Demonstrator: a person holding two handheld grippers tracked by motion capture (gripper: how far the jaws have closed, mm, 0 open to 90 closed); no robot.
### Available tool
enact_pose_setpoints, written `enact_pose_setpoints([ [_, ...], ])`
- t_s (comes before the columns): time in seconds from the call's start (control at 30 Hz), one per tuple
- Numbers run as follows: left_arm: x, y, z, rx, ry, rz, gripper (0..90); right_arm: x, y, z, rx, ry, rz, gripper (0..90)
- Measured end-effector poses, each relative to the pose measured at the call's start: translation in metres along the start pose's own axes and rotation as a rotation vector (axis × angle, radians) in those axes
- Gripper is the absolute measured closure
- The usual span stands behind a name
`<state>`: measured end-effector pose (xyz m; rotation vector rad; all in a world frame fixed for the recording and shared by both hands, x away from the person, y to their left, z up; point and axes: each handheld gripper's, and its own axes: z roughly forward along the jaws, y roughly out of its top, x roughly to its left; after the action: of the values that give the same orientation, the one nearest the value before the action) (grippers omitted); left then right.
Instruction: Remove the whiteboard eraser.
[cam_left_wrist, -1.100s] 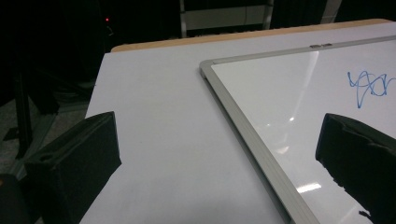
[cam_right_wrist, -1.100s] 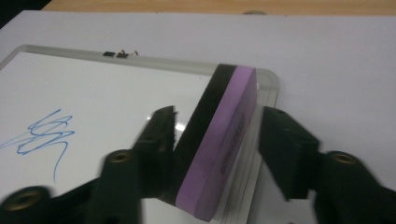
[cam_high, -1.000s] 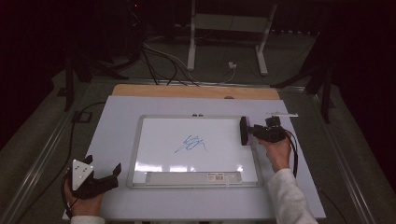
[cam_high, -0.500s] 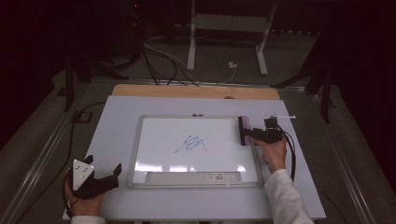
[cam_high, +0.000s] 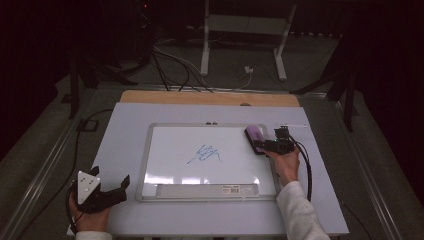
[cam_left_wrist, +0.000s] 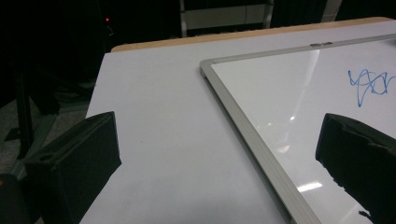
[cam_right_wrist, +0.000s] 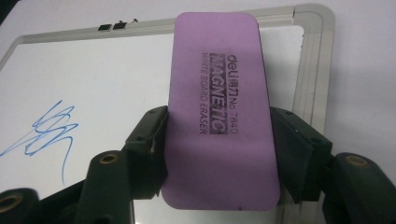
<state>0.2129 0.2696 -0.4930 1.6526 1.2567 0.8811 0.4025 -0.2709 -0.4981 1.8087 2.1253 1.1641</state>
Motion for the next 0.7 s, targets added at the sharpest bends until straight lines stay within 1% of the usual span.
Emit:
enact_pose_setpoints([
  [0.13, -0.0006, 0.0001, 0.0002, 0.001, 0.000, 0.001, 0.6, 0.0023, 0.0007, -0.0031, -0.015, 0.008, -0.010, 40.9],
  [0.7, -0.0005, 0.0000, 0.0003, 0.004, 0.000, 0.003, 0.6, 0.0078, 0.0027, -0.0092, -0.043, 0.026, -0.028, 40.9],
])
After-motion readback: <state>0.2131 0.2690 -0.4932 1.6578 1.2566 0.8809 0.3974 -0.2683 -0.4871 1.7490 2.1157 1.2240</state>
